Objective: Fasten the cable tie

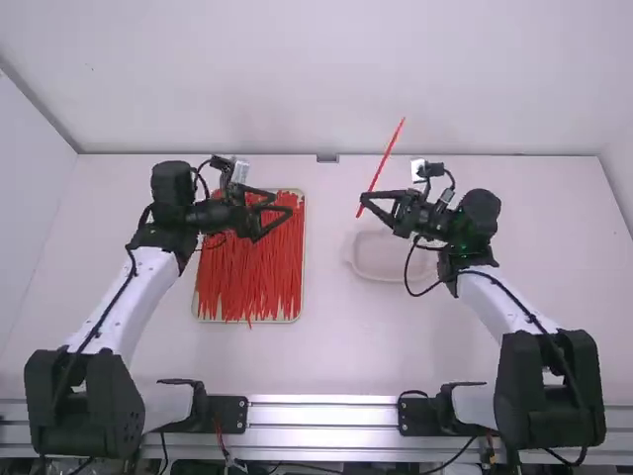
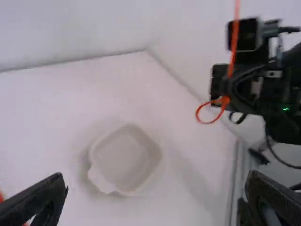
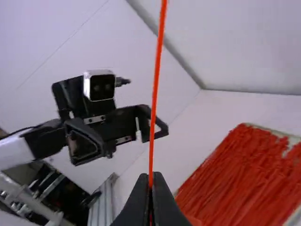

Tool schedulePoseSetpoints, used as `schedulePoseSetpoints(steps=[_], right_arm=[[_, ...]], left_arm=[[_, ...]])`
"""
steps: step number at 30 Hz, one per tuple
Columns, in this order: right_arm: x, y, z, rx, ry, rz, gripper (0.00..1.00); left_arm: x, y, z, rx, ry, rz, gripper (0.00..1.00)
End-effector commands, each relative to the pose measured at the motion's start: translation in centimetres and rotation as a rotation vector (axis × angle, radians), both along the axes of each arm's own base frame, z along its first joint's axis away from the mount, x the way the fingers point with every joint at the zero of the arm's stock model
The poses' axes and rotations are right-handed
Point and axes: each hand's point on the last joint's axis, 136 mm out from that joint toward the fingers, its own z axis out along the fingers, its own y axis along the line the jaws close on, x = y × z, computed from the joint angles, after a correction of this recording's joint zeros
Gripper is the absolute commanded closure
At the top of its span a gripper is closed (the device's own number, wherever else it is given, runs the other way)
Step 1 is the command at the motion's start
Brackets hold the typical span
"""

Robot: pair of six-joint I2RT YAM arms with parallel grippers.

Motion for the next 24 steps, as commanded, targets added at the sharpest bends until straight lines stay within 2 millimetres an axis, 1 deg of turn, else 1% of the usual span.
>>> schedulePoseSetpoints(steps=[1,3,5,8,9,12,13,15,16,18,21,22,23,24], right_arm=[[1.0,-1.1,0.7,-0.023,-0.070,-0.053,1.00],[2.2,-2.4,-0.5,-0.056,-0.051,-0.126,1.00],[2.9,-3.1,-1.3,-0.076,-0.035,-0.168,1.00],[4.2,-4.7,-3.4,-0.137,0.011,-0.262,1.00],[4.3,-4.8,-3.8,-0.147,0.019,-0.276,1.00],[5.5,-6.2,-6.7,-0.248,0.082,-0.393,1.00],[5.6,-6.3,-7.2,-0.266,0.089,-0.408,1.00],[6.0,-6.8,-8.9,-0.340,0.116,-0.464,1.00],[6.0,-6.8,-8.9,-0.340,0.116,-0.464,1.00],[6.1,-7.3,-10.8,-0.427,0.154,-0.523,1.00],[6.2,-8.0,-12.7,-0.533,0.181,-0.594,1.00],[6.2,-8.3,-13.4,-0.577,0.194,-0.625,1.00],[6.0,-8.7,-14.3,-0.631,0.215,-0.661,1.00],[6.0,-8.8,-14.5,-0.645,0.221,-0.673,1.00]], left_arm=[[2.2,0.9,-0.1,0.154,-0.075,0.125,0.01],[2.7,1.3,-1.3,0.239,-0.021,0.202,0.00],[2.8,1.3,-1.8,0.263,-0.007,0.219,0.01],[2.6,1.3,-2.9,0.312,0.031,0.249,0.01],[2.5,1.3,-3.1,0.318,0.039,0.251,0.01],[2.2,2.4,-5.0,0.377,0.115,0.301,0.01],[2.1,2.5,-5.3,0.386,0.124,0.307,0.01],[1.9,3.4,-6.6,0.438,0.162,0.348,0.01],[1.9,3.4,-6.6,0.438,0.162,0.348,0.01],[1.4,4.8,-8.5,0.508,0.219,0.404,0.01],[0.9,6.2,-10.6,0.572,0.266,0.455,0.01],[0.6,6.9,-11.5,0.593,0.299,0.495,0.01],[0.4,8.1,-12.7,0.617,0.343,0.567,0.01],[0.3,8.5,-13.1,0.623,0.356,0.589,0.01]])
